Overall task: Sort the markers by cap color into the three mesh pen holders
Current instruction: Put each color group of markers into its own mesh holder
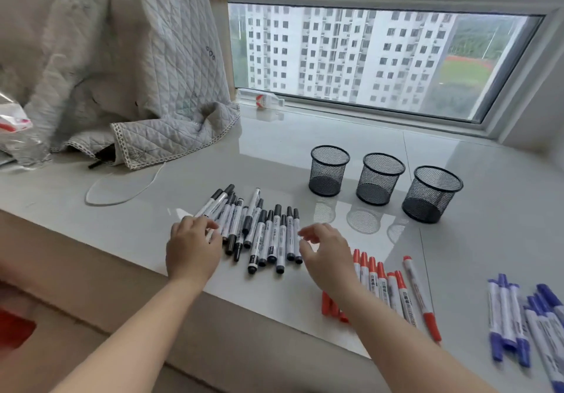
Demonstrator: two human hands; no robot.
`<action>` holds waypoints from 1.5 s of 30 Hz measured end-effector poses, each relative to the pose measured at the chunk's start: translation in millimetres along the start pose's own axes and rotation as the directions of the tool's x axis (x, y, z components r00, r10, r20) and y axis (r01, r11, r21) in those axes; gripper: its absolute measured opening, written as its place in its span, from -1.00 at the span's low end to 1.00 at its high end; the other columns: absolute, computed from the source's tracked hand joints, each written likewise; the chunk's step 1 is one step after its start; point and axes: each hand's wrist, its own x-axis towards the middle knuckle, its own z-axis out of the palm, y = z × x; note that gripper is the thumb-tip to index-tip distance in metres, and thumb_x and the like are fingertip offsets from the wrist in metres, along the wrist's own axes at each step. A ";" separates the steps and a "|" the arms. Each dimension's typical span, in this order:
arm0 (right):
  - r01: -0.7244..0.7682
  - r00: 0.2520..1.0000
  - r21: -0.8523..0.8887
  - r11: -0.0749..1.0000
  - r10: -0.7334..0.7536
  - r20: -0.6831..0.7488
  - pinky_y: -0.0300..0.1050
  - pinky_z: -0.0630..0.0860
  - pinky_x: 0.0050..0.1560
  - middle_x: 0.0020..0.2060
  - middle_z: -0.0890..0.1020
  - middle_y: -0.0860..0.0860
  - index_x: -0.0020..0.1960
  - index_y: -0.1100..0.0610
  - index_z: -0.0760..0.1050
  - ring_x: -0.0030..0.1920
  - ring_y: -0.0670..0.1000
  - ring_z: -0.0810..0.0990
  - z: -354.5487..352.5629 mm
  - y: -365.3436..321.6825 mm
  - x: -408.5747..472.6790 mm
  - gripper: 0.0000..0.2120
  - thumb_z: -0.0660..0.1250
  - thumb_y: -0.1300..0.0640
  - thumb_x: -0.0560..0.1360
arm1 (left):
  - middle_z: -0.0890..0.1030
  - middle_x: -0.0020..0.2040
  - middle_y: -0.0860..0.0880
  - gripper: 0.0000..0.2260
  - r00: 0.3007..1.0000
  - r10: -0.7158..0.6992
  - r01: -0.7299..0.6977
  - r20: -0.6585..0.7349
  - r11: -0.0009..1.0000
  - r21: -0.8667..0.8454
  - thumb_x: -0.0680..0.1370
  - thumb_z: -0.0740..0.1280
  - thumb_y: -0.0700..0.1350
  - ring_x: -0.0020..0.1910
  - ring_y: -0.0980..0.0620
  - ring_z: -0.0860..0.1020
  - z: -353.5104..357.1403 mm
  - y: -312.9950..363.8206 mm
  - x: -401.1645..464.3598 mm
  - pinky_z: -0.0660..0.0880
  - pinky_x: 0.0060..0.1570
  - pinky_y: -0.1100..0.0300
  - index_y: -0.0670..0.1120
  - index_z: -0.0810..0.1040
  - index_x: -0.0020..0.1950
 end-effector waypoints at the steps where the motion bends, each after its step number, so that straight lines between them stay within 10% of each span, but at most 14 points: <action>1: 0.012 1.000 -0.002 1.000 -0.012 0.018 -0.23 0.33 0.02 -0.07 0.50 -0.08 0.08 0.08 0.53 0.01 -0.06 0.46 7.1 -6.6 4.6 -0.80 0.23 0.18 0.48 | 0.52 0.08 -0.16 -0.83 1.000 -0.014 0.014 0.002 1.000 0.022 0.51 0.26 -0.12 0.12 -0.17 0.40 -2.2 -5.0 8.1 0.42 0.01 0.01 -0.11 0.55 0.06; 22: 0.211 0.969 -0.328 0.921 -0.153 0.195 -0.04 0.36 0.10 0.09 0.51 0.09 0.15 0.16 0.47 0.14 0.13 0.43 121.3 -71.2 73.6 -0.71 0.11 0.03 0.57 | 0.29 0.35 -0.11 -0.50 0.926 -0.047 -0.049 0.375 0.968 0.244 0.56 0.09 0.20 0.36 -0.12 0.25 31.7 -34.2 100.2 0.27 0.28 -0.04 -0.05 0.24 0.41; 36: 0.123 0.976 -0.711 0.692 0.044 0.212 0.02 0.29 0.11 0.10 0.45 0.19 0.23 0.27 0.39 0.14 0.17 0.36 139.7 -96.8 72.2 -0.33 0.03 -0.31 0.49 | 0.30 0.32 -0.16 -0.50 0.944 -0.134 0.043 0.302 0.956 0.290 0.51 0.20 0.09 0.28 -0.18 0.30 13.7 -62.3 93.3 0.32 0.24 0.00 -0.17 0.26 0.35; 45: 0.093 0.962 -0.773 0.627 0.145 0.233 -0.03 0.26 -0.02 0.10 0.47 0.15 0.25 0.26 0.34 0.10 0.13 0.39 167.4 -115.6 89.9 -0.45 0.04 -0.18 0.52 | 0.44 0.20 -0.20 -0.57 0.970 -0.212 0.167 0.120 0.937 0.306 0.49 0.21 0.05 0.17 -0.17 0.41 5.4 -81.2 76.1 0.36 0.13 0.05 -0.21 0.36 0.24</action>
